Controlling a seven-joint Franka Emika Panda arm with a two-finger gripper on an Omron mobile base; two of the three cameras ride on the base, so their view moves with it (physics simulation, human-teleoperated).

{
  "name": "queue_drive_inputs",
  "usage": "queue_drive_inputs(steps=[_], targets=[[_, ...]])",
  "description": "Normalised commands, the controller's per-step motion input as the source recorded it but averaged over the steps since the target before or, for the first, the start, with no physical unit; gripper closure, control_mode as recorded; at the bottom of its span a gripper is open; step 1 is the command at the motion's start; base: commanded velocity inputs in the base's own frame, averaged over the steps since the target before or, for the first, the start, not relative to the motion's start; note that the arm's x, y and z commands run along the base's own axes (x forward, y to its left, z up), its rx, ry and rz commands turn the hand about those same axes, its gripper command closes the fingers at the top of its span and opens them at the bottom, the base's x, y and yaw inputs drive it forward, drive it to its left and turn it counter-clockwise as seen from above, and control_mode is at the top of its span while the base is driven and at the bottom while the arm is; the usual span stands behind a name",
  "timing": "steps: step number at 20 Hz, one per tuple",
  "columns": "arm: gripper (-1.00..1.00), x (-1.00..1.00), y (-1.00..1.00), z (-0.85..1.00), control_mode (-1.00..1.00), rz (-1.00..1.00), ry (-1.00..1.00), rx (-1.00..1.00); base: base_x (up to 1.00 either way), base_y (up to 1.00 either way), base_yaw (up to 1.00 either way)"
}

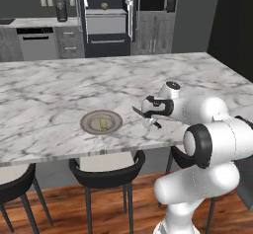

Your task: Retrieve the butter from the fridge and place it on a plate on the dining table. Then retrieve the butter knife by the fridge and place it near the plate.

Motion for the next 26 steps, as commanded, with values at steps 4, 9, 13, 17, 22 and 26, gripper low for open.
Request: queue_drive_inputs(steps=[4, 9, 13, 17, 22, 26], targets=[[1.00, 0.77, 0.02, -0.29, -1.00, 0.00, 0.00, -0.01, 0.00, 0.00, 0.00], [1.00, 0.42, 0.05, -0.13, -1.00, 0.00, 0.00, 0.00, 0.00, 0.00, 0.00], [1.00, 0.10, 0.21, -0.23, -1.00, 0.01, 0.00, 0.00, 0.00, 0.00, 0.00], [1.00, 0.04, 0.07, -0.27, -1.00, 0.02, 0.00, 0.00, 0.00, 0.00, 0.00], [1.00, 0.32, -0.05, -0.16, -1.00, 0.00, 0.01, 0.00, 0.00, 0.00, 0.00], [1.00, 0.21, 0.13, -0.17, -1.00, 0.00, 0.03, 0.00, 0.00, 0.00, 0.00]])
